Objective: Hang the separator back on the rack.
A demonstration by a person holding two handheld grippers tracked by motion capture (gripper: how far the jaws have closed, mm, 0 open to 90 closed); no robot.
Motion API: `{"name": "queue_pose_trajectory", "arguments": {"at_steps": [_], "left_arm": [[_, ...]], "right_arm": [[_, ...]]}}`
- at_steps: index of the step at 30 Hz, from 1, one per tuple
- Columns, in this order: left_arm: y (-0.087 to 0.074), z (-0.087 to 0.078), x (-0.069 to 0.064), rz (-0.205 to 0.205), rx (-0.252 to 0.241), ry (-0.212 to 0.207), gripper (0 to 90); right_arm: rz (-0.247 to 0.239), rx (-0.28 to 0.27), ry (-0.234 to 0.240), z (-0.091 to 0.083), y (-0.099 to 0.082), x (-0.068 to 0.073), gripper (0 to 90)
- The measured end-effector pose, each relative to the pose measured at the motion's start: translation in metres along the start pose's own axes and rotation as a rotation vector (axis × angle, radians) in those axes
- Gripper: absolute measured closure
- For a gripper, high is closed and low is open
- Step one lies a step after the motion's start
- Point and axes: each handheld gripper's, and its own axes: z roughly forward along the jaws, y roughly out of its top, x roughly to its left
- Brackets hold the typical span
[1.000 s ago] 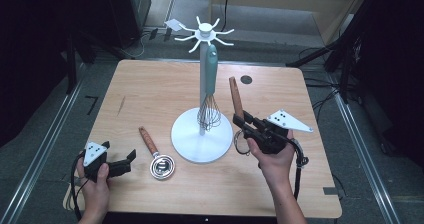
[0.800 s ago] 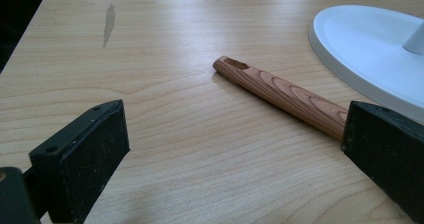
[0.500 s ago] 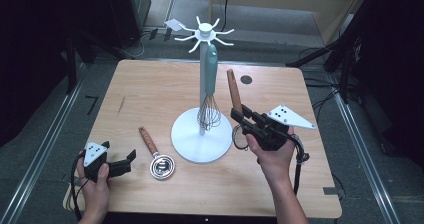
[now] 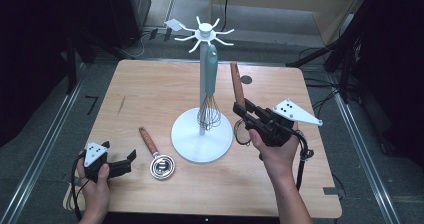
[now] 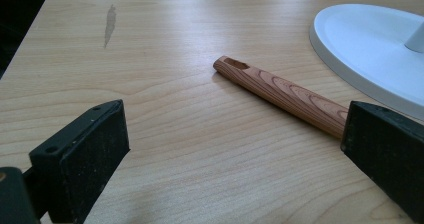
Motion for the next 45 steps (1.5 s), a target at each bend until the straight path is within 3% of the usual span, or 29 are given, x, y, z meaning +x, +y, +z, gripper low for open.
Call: {"name": "queue_pose_trajectory", "arguments": {"at_steps": [30, 45], "left_arm": [[0.000, 0.000, -0.001, 0.007, -0.004, 0.005, 0.0], [0.000, 0.000, -0.001, 0.005, -0.008, 0.004, 0.0]], "right_arm": [[-0.014, -0.130, 0.024, -0.005, 0.025, 0.012, 70.1], [-0.023, -0.171, 0.040, -0.008, 0.033, 0.018, 70.1]]}}
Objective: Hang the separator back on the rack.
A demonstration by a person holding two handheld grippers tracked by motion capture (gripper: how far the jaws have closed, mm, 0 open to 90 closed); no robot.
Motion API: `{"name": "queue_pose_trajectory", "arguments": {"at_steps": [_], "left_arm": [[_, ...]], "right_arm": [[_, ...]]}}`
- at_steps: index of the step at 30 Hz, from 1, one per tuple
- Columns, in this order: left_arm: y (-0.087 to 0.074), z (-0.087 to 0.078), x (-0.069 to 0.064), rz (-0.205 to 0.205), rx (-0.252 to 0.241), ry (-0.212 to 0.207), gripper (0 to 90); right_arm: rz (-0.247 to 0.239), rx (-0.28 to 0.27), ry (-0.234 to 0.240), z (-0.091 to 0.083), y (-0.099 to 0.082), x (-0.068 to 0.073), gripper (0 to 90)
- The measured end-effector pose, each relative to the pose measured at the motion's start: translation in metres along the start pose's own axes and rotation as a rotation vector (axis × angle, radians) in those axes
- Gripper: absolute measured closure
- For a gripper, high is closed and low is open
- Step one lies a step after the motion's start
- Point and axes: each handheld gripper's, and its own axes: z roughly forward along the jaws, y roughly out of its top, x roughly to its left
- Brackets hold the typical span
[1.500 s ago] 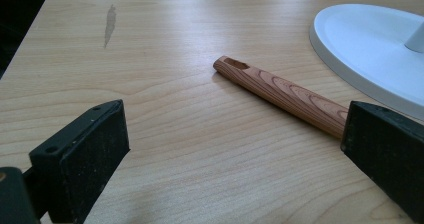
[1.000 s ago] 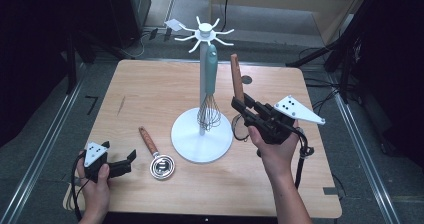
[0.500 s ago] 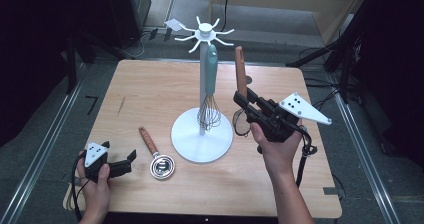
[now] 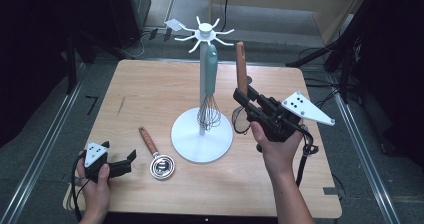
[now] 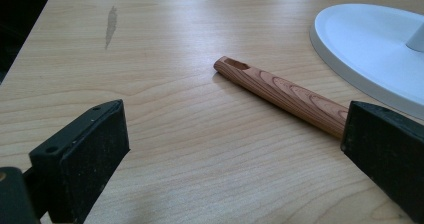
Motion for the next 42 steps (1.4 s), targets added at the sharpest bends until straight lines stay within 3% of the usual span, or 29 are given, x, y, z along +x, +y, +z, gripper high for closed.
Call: {"name": "queue_pose_trajectory", "arguments": {"at_steps": [19, 28, 36, 42], "left_arm": [[0.000, 0.000, 0.000, 0.001, 0.000, 0.000, 0.0], [0.000, 0.000, 0.000, 0.001, 0.000, 0.000, 0.0], [0.000, 0.000, 0.000, 0.001, -0.001, 0.001, 0.0], [0.000, 0.000, 0.000, 0.000, 0.000, 0.000, 0.0]], "right_arm": [[-0.029, -0.009, 0.028, 0.007, 0.006, 0.009, 70.2], [-0.016, -0.002, 0.043, 0.013, 0.003, 0.009, 70.2], [-0.033, -0.002, 0.030, 0.018, -0.001, 0.010, 70.0], [-0.082, -0.006, -0.019, 0.021, -0.003, 0.010, 69.2]]}}
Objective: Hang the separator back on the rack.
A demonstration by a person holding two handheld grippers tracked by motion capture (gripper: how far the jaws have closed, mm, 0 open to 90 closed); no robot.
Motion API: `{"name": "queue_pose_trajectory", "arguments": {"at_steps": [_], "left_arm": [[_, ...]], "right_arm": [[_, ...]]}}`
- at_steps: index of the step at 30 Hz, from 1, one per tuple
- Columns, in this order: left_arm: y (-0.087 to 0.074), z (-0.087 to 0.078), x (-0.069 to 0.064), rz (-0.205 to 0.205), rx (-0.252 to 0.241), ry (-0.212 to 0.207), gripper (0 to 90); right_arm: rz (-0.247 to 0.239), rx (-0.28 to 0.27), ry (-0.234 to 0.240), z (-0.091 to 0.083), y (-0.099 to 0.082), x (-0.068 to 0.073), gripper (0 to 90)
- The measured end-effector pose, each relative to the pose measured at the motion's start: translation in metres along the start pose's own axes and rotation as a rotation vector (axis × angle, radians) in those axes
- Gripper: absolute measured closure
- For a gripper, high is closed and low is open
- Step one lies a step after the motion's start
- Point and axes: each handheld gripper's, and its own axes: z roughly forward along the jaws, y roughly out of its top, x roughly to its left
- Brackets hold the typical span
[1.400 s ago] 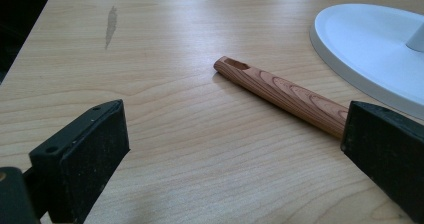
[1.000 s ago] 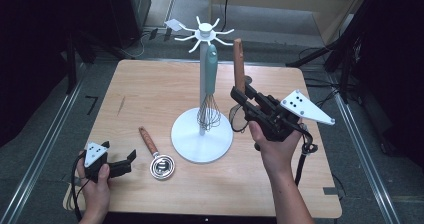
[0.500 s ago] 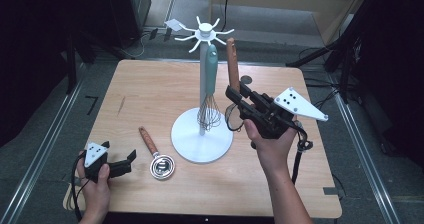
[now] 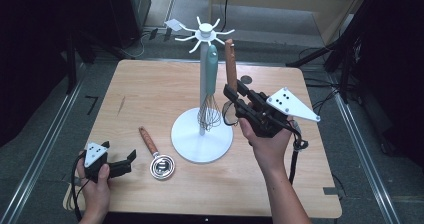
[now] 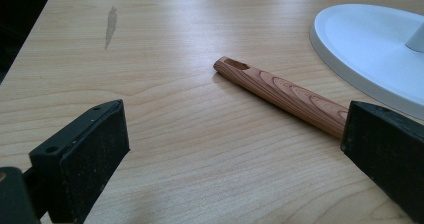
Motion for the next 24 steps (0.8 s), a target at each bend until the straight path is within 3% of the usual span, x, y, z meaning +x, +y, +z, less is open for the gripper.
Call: {"name": "queue_pose_trajectory", "arguments": {"at_steps": [9, 20, 24], "left_arm": [[0.0000, 0.0000, 0.0000, 0.000, 0.000, 0.000, 0.0], [0.0000, 0.0000, 0.0001, 0.000, 0.000, 0.000, 0.0], [0.0001, -0.0002, 0.0003, 0.000, 0.002, -0.001, 0.0]], "right_arm": [[0.000, 0.019, -0.028, 0.0045, -0.0025, -0.0026, 67.0], [0.010, 0.027, -0.020, 0.0042, -0.0036, -0.0044, 66.2], [0.021, 0.021, -0.033, 0.0036, -0.0018, -0.0070, 72.7]]}}
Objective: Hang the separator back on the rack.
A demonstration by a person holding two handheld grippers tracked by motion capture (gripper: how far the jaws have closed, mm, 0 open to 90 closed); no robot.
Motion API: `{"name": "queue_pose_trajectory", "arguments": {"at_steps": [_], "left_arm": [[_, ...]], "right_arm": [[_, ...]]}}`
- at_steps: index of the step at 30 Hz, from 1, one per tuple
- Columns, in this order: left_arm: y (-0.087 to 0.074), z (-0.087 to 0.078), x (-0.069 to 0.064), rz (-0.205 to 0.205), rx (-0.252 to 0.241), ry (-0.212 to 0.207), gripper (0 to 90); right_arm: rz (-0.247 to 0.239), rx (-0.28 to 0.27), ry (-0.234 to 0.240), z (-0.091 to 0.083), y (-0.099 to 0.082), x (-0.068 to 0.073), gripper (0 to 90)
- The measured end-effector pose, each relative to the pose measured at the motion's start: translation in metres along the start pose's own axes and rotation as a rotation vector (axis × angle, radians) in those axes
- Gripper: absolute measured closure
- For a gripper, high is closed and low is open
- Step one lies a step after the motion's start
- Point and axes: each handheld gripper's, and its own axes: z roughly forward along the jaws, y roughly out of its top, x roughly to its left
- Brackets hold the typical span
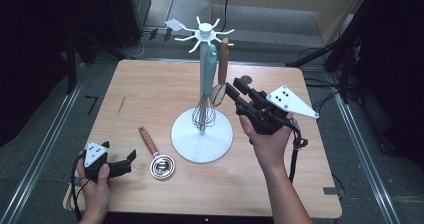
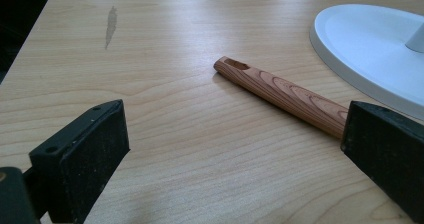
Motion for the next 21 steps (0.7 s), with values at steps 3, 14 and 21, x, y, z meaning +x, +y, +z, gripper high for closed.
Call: {"name": "queue_pose_trajectory", "arguments": {"at_steps": [3, 14, 21], "left_arm": [[0.000, 0.000, 0.000, 0.000, 0.000, -0.001, 0.0], [0.000, 0.000, 0.000, 0.000, -0.001, 0.000, 0.0], [0.000, 0.000, 0.000, -0.001, -0.001, -0.004, 0.0]], "right_arm": [[0.002, 0.005, -0.031, 0.002, 0.001, -0.003, 81.5], [-0.041, -0.026, -0.054, 0.024, 0.008, -0.012, 90.0], [-0.068, -0.015, -0.009, 0.030, 0.012, -0.007, 90.0]]}}
